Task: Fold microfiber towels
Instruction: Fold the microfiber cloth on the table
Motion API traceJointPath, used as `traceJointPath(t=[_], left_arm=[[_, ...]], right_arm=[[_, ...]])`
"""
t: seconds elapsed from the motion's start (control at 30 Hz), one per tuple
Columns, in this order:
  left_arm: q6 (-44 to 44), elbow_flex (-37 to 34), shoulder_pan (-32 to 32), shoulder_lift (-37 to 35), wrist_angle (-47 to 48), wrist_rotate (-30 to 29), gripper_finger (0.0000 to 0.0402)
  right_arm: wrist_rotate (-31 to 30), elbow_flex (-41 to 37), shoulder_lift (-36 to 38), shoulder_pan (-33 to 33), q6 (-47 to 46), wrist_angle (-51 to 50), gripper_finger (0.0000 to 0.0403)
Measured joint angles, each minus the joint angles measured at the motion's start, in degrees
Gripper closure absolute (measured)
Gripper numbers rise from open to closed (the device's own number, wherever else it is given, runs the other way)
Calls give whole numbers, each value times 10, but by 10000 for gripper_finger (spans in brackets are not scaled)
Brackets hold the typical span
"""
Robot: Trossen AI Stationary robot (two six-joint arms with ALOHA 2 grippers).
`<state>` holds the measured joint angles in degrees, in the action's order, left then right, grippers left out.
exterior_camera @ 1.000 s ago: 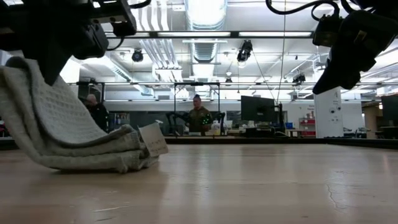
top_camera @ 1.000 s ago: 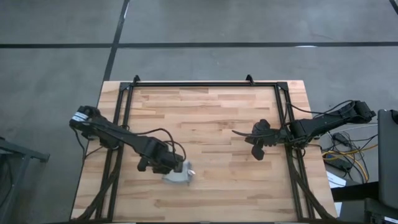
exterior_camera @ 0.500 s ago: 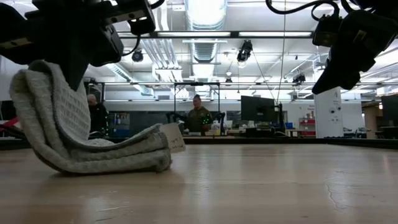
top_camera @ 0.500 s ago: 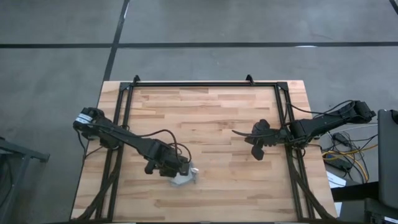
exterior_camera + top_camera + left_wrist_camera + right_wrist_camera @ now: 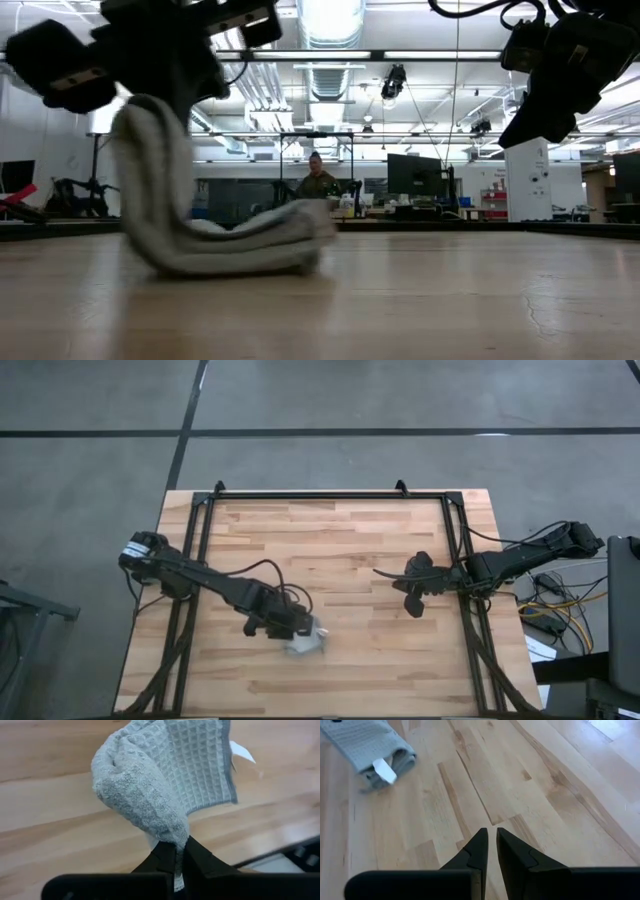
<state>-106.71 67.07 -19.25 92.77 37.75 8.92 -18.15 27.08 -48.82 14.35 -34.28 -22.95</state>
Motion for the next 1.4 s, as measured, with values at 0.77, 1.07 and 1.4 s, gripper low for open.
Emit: traceJointPath(t=[0.77,1.07,1.4], left_arm=[[37,-7,38,88,-155,41,390],[57,-6,57,79,-167,29,390],[69,-3,73,77,-168,25,390]], right_arm=[[10,-74,0,0,1,124,364],[66,-105,-21,0,-31,151,364],[85,-120,-131,0,-33,317,364]])
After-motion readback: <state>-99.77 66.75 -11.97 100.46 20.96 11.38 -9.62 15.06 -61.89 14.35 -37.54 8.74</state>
